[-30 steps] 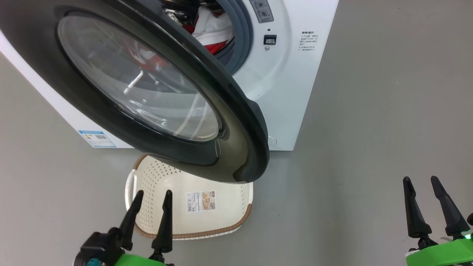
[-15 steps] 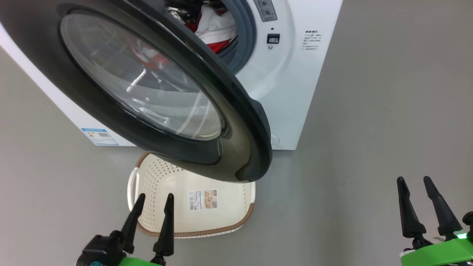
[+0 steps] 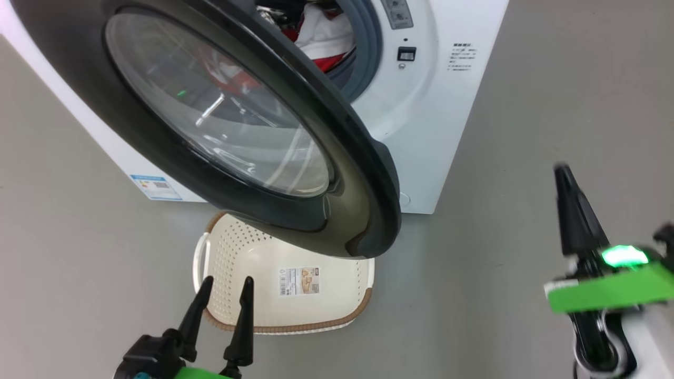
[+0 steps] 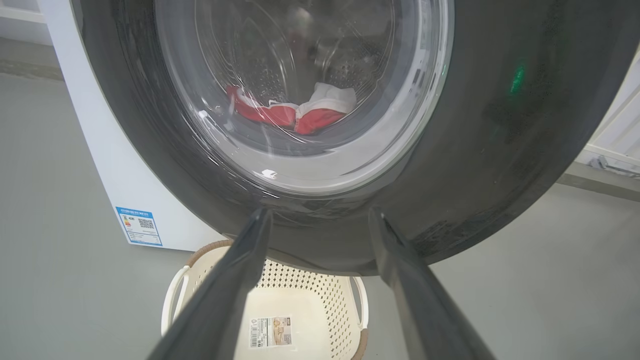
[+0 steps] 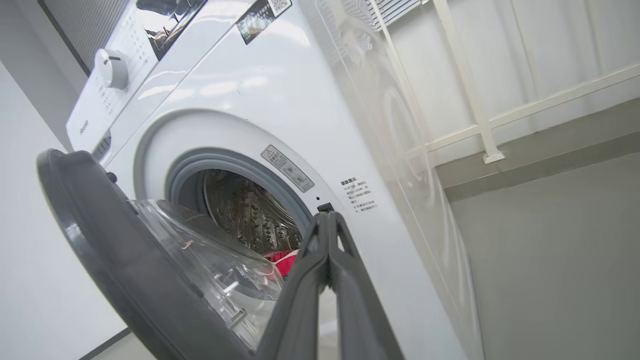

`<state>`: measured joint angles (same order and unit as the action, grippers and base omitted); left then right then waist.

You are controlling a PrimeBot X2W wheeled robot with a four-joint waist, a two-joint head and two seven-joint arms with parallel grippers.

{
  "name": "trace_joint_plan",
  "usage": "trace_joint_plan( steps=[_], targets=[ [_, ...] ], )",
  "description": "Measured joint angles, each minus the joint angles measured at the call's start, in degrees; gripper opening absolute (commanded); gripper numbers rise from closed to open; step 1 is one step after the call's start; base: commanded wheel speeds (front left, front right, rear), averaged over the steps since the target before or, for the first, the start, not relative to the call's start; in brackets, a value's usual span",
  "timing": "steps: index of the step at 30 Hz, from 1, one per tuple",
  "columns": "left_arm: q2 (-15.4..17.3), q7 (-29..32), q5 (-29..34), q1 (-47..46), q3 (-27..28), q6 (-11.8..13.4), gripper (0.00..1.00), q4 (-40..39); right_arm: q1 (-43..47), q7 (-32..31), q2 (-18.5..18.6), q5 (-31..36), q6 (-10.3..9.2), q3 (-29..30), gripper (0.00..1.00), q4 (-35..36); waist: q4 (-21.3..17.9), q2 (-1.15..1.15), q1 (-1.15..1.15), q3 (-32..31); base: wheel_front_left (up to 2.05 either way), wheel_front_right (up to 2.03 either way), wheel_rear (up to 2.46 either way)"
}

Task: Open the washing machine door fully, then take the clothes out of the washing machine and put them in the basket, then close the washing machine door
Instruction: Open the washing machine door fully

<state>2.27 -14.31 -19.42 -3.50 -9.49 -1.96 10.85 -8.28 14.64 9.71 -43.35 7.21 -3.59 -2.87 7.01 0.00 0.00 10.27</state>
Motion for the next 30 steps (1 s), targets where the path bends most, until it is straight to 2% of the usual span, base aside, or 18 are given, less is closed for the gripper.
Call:
trace_joint_plan(
  steps=[7, 12, 15, 17, 23, 30],
  targets=[
    [0.0, 0.0, -0.51, -0.23, -1.22, 0.3, 1.0, -0.21, -9.77, 0.0, 6.55, -12.24, 0.0, -10.74, 0.0, 0.64, 1.69, 0.0, 0.0, 0.79, 0.0, 0.0, 0.0],
    [0.0, 0.0, -0.99, -0.48, -1.89, 0.43, 1.0, -0.31, -16.44, -0.03, 12.68, -25.36, 0.0, -21.98, 0.0, 0.33, 2.95, 0.0, 0.0, 1.91, 0.0, 0.0, 0.0],
    [0.0, 0.0, -1.69, -1.15, -2.44, 0.49, 1.0, -0.34, -20.08, -3.86, 16.05, -34.27, 0.0, -27.18, 0.0, 0.05, 3.67, 0.0, 0.0, 2.72, 0.0, 0.0, 0.0],
    [0.0, 0.0, -1.93, -1.58, -2.91, 0.68, 1.0, -0.47, -22.09, -7.48, 17.47, -40.01, -0.01, -28.78, 0.0, 0.1, 4.08, 0.0, 0.0, 3.28, 0.0, 0.0, 0.0],
    [-0.01, 0.0, -2.91, -2.61, -4.64, 1.0, 1.0, -0.68, -25.02, -20.27, 19.82, -51.52, -0.01, -29.6, 0.0, -0.19, 5.42, 0.0, 0.0, 4.9, 0.0, 0.0, 0.0],
    [-0.01, 0.0, -3.39, -3.0, -5.58, 1.51, 1.0, -0.79, -25.13, -30.09, 19.19, -54.51, -0.01, -27.19, 0.0, -1.68, 6.69, 0.0, 0.0, 6.22, 0.0, 0.0, 0.0]
  ],
)
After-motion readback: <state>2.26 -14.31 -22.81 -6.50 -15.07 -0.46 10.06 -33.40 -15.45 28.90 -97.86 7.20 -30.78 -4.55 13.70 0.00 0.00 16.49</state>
